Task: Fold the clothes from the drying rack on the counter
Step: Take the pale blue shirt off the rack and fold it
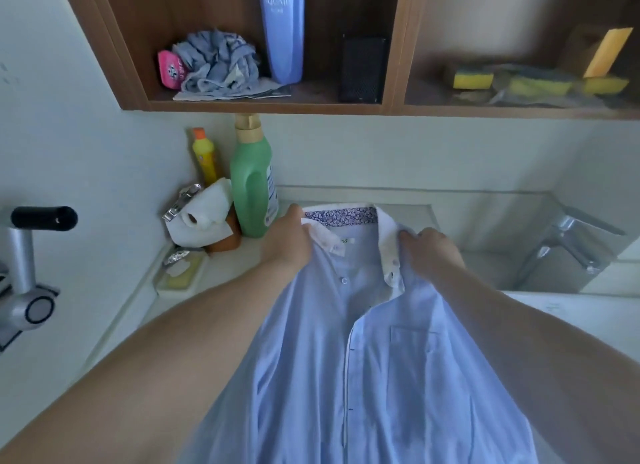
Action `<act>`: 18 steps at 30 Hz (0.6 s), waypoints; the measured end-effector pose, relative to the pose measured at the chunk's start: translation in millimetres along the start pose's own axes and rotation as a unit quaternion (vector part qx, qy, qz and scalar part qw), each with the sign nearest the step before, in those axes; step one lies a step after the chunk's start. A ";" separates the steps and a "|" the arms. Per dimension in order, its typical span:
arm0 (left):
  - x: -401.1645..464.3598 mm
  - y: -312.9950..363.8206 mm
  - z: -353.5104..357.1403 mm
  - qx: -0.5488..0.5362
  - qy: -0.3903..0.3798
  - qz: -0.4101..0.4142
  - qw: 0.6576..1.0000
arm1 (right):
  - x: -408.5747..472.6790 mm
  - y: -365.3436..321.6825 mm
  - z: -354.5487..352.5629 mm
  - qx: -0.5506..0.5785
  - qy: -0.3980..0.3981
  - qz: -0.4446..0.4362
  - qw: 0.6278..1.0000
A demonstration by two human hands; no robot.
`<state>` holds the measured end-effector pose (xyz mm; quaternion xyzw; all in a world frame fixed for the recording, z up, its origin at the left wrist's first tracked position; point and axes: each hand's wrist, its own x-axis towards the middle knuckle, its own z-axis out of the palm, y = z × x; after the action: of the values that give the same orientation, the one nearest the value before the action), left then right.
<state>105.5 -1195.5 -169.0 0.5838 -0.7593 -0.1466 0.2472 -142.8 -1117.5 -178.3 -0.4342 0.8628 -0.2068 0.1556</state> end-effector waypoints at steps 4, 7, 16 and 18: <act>32.7 20.1 7.2 -0.048 0.036 -0.005 0.998 | 48.9 -7.8 -10.1 0.036 0.023 -0.039 0.998; 39.5 25.5 27.0 -0.077 -0.007 0.012 0.997 | 70.8 -2.7 -2.6 0.072 0.000 -0.072 0.995; -40.5 33.4 134.9 0.123 -0.220 -0.105 0.962 | 59.0 64.3 71.7 0.005 -0.194 -0.143 0.971; -46.9 34.2 145.2 0.153 -0.190 -0.110 0.963 | 58.2 65.2 73.7 -0.007 -0.196 -0.172 0.965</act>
<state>7.4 -1150.7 -282.3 0.6557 -0.7371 -0.1632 -0.0119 -187.8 -1146.2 -279.4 -0.6093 0.7292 -0.1349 0.2806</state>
